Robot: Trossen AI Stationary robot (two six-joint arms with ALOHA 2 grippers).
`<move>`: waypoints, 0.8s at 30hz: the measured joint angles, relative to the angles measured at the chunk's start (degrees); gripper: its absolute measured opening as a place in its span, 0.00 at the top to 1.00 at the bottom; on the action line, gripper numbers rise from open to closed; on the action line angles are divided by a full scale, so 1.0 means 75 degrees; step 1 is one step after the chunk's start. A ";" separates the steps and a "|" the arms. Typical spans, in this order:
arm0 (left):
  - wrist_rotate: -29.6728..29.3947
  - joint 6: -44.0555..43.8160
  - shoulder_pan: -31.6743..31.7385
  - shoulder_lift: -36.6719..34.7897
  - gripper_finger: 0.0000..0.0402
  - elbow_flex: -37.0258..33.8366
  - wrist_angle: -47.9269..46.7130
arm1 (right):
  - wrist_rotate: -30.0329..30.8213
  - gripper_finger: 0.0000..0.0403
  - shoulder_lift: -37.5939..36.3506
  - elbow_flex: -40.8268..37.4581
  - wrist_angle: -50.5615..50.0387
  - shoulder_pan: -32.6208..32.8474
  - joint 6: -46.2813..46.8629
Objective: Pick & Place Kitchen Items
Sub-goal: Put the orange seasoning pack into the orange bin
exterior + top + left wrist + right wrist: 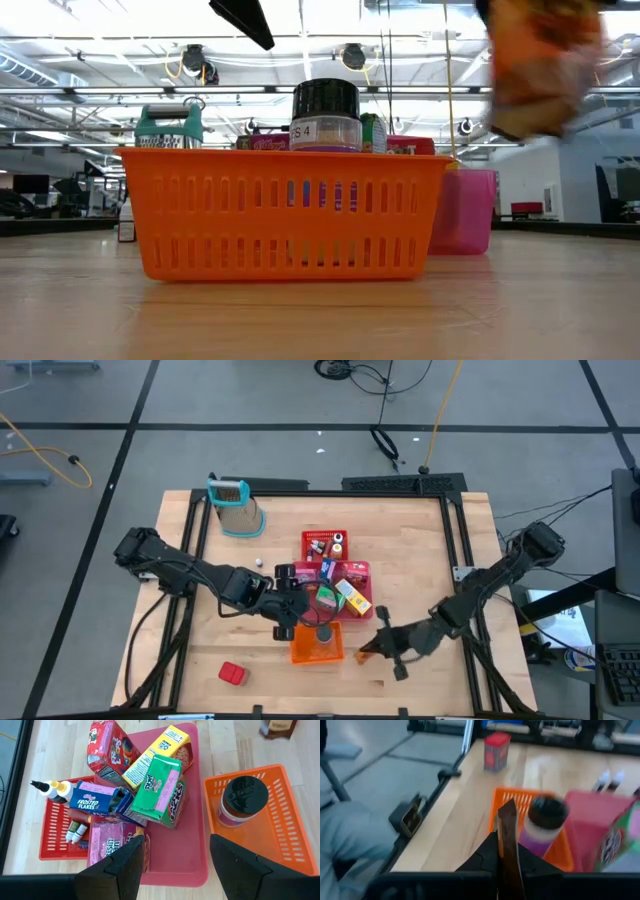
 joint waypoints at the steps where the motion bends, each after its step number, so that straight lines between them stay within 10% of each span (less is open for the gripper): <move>1: 0.0000 -0.0004 0.0000 0.0000 0.44 0.0000 0.0001 | -0.0103 1.00 0.0000 0.0000 0.0198 -0.0120 -0.0163; 24: -0.0017 0.0044 0.0006 -0.0003 0.44 0.0000 0.0008 | -0.1367 1.00 0.1450 0.0248 0.2978 -0.1305 -0.0987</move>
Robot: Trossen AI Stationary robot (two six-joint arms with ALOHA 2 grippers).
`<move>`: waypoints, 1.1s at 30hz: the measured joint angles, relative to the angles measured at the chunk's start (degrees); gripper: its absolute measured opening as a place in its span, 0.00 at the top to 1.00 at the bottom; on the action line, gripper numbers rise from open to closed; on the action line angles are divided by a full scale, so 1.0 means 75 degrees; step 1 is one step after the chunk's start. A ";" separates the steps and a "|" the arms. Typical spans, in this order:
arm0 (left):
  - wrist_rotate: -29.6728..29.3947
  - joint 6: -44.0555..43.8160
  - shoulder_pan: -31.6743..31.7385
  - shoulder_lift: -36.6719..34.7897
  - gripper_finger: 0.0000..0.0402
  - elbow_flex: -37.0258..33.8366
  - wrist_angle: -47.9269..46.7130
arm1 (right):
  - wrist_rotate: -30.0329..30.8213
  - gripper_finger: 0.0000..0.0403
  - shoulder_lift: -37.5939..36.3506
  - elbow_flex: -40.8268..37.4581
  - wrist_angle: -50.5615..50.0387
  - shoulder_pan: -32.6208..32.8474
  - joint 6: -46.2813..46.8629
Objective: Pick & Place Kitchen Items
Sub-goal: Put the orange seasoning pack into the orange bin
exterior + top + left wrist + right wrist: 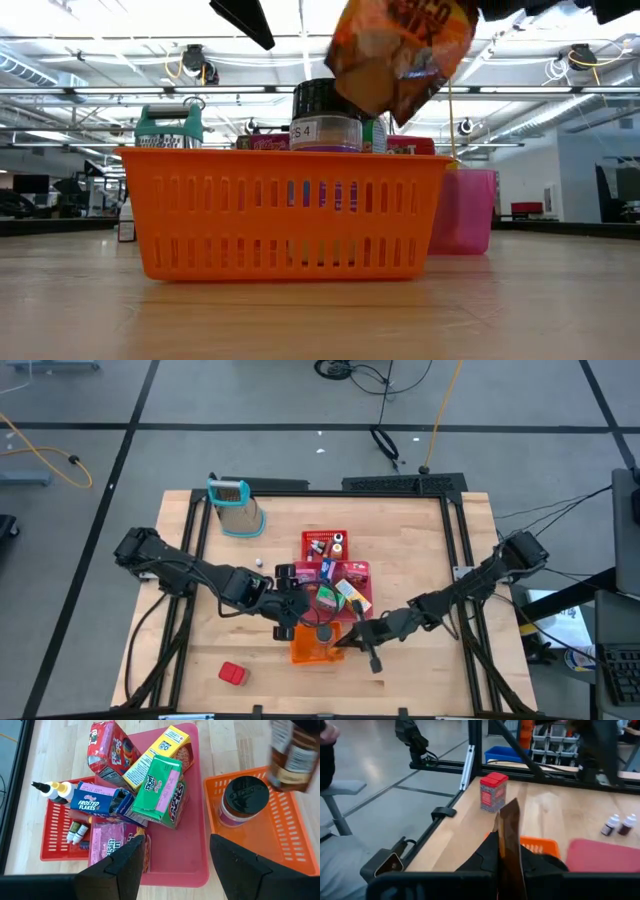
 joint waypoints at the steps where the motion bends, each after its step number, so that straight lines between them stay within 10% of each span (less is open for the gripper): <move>1: 0.0000 -0.0001 0.0000 0.0001 0.44 0.0000 0.0001 | -0.0027 1.00 0.0136 0.0110 0.0013 0.0000 -0.0005; 33: 0.0009 0.0288 0.0000 0.0000 0.44 0.0000 0.0478 | 0.0313 1.00 0.1394 0.1632 -0.1740 -0.0207 -0.0450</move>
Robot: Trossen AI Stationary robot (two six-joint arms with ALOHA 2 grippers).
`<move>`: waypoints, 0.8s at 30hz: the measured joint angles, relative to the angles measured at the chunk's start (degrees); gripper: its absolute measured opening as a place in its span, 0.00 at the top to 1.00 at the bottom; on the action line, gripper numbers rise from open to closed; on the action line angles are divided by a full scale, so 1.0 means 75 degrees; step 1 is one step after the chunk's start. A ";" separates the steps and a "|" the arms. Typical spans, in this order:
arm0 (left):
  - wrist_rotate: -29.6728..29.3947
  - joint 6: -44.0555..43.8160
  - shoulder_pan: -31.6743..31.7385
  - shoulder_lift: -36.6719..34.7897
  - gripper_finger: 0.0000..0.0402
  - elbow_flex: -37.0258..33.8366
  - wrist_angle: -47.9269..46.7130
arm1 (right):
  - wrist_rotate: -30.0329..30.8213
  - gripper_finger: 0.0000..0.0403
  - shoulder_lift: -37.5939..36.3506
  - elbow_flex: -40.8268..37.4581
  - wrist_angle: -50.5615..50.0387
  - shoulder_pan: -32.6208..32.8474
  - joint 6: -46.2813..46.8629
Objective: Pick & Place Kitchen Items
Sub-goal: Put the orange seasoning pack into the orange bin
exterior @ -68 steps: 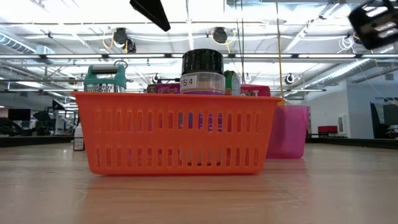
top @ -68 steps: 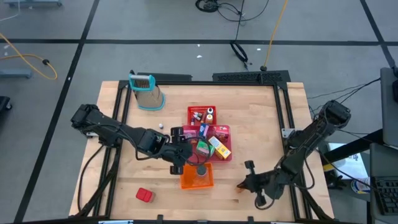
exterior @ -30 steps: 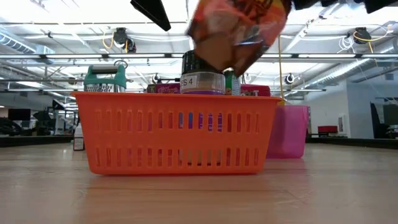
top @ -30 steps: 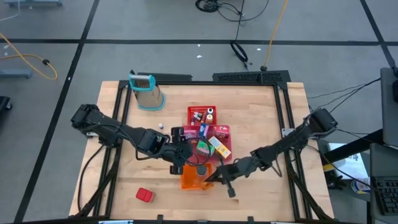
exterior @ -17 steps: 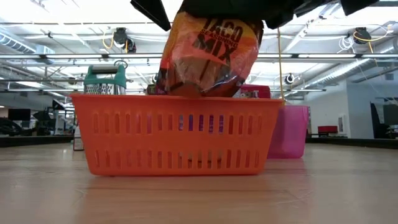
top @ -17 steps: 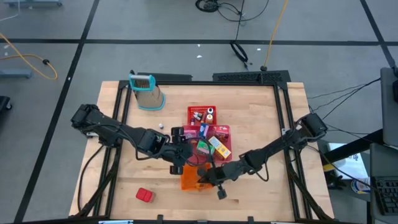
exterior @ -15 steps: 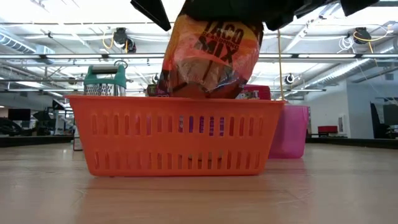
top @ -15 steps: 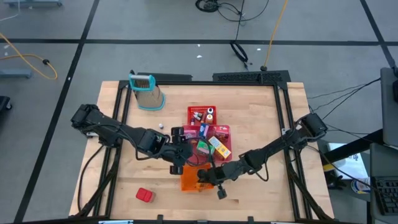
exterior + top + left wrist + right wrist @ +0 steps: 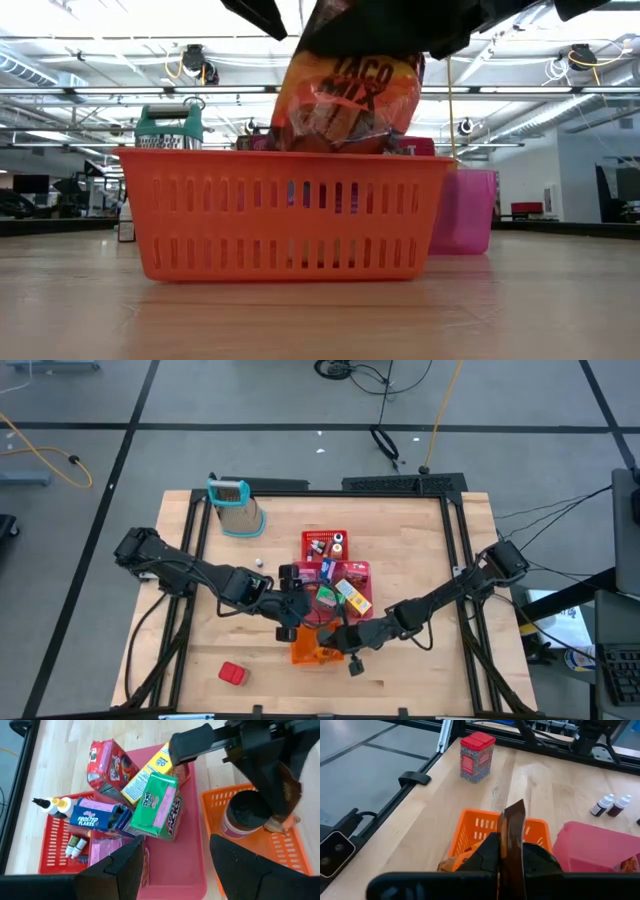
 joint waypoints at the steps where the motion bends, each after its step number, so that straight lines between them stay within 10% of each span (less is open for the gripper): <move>1: 0.0000 0.0006 0.0000 0.0000 0.44 0.0000 0.0001 | 0.0009 1.00 0.0000 0.0000 -0.0050 -0.0003 0.0003; 24: 0.0003 0.0059 0.0000 0.0000 0.44 0.0000 0.0123 | 0.0335 1.00 -0.0315 -0.0009 -0.0393 0.0058 -0.0323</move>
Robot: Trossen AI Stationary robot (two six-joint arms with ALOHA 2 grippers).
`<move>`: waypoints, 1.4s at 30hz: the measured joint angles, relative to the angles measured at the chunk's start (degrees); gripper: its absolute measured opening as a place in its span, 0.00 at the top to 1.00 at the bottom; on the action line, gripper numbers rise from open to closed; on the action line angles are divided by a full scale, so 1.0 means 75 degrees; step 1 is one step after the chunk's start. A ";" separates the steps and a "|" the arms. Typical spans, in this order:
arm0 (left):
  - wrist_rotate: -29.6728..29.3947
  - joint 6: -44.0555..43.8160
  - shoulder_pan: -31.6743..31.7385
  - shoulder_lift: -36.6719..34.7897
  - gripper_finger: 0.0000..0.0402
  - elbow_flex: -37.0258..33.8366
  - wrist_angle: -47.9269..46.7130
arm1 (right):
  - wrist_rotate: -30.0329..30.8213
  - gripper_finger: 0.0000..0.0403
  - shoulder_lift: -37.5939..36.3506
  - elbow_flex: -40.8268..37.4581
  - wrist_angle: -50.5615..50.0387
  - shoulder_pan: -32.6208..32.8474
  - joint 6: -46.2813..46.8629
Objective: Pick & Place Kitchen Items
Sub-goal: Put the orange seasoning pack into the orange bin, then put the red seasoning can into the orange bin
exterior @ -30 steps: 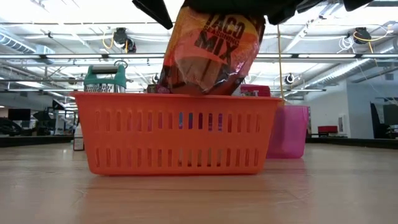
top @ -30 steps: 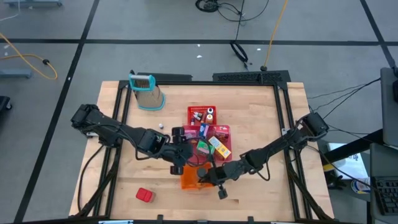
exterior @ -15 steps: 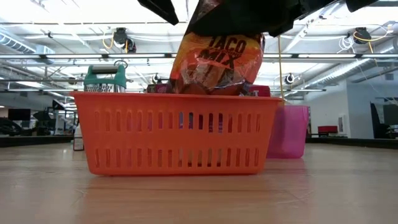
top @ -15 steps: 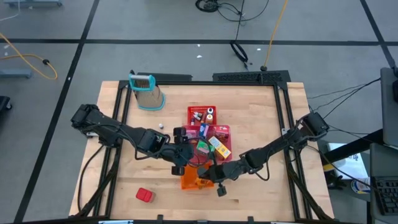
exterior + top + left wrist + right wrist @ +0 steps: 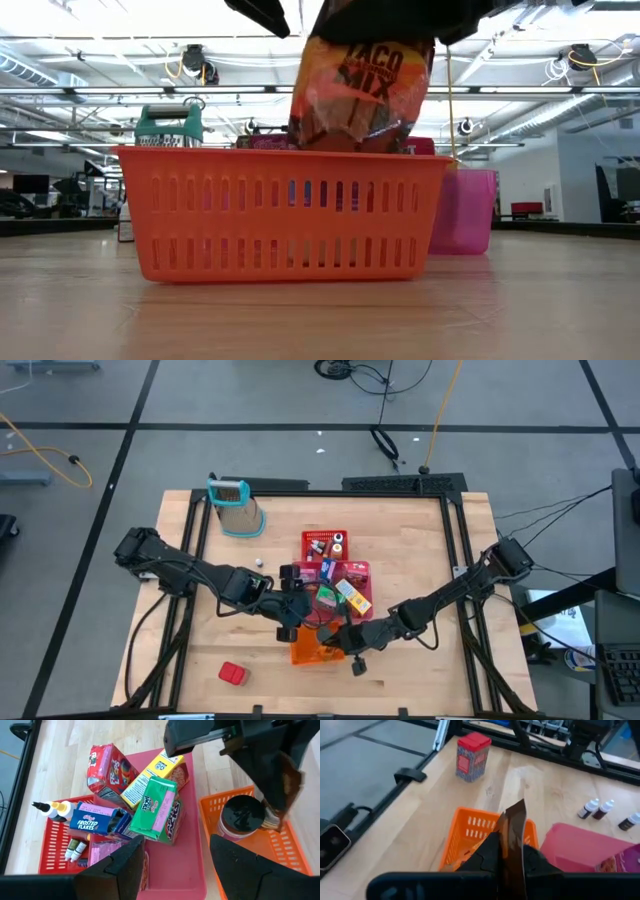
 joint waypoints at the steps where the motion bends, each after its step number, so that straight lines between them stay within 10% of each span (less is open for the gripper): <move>1: 0.0000 -0.0003 0.0000 0.0000 0.44 0.0000 0.0003 | 0.0077 1.00 0.0000 -0.0004 -0.0052 0.0000 -0.0003; 42: 0.0003 -0.0019 0.0000 0.0000 0.44 0.0000 0.0967 | -0.0368 0.74 -0.0623 -0.0099 -0.0472 0.0295 0.0330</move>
